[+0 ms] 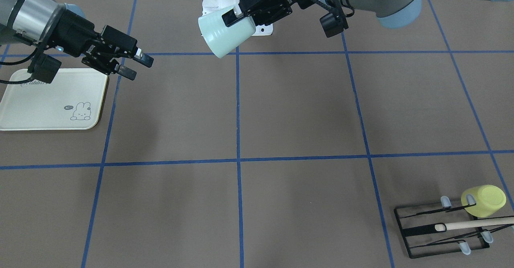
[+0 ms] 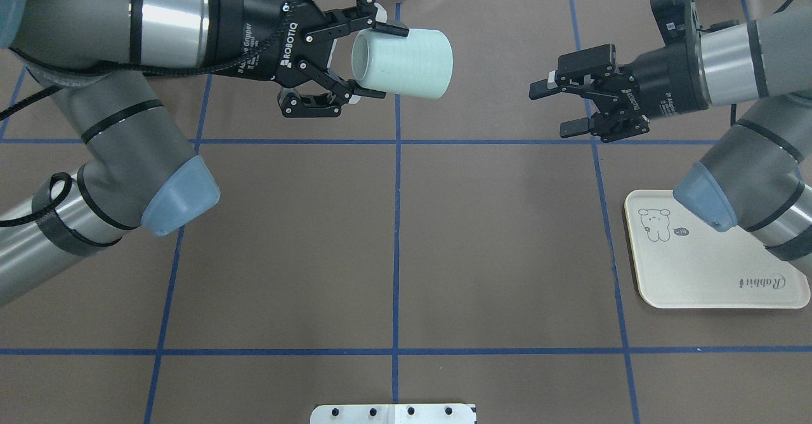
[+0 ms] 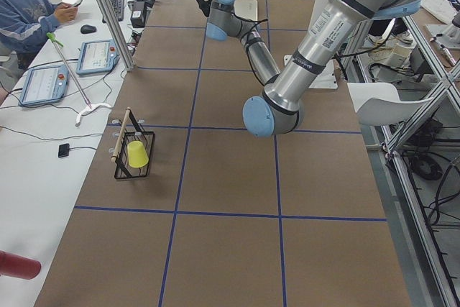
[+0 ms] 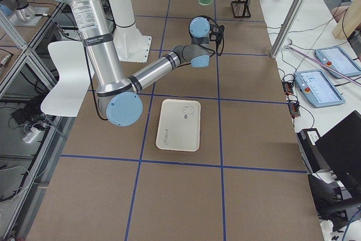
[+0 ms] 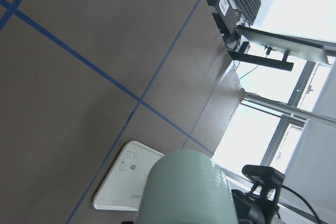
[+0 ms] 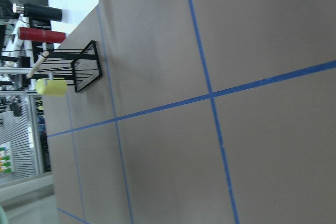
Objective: Left arm grabs green cup and hands to right arm on tray
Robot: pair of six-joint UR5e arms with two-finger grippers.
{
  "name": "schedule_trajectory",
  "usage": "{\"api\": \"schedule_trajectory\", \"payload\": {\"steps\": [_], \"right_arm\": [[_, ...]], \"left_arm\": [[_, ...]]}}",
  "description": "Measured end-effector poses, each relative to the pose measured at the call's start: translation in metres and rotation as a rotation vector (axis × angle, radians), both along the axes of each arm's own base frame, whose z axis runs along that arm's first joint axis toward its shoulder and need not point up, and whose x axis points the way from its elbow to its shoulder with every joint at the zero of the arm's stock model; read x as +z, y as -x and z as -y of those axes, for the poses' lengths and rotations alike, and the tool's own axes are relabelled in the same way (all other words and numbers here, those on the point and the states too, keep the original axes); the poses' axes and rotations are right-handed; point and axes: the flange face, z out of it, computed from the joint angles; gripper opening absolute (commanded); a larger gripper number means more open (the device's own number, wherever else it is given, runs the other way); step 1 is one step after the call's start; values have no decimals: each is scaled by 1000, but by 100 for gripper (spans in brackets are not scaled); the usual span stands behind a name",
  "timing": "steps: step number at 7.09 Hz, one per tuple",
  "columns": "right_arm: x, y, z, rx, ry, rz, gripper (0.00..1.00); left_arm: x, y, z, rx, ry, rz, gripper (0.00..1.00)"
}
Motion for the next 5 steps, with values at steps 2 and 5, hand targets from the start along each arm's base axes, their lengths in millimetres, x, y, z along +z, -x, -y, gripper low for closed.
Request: {"api": "schedule_trajectory", "payload": {"steps": [2,5], "right_arm": [[-30,3,-13,21,65,187,100],[-50,32,-43,7,58,380,99]], "left_arm": [[24,16,-13,23,29,-131,0],[40,27,-26,75,42,-217,0]]}}
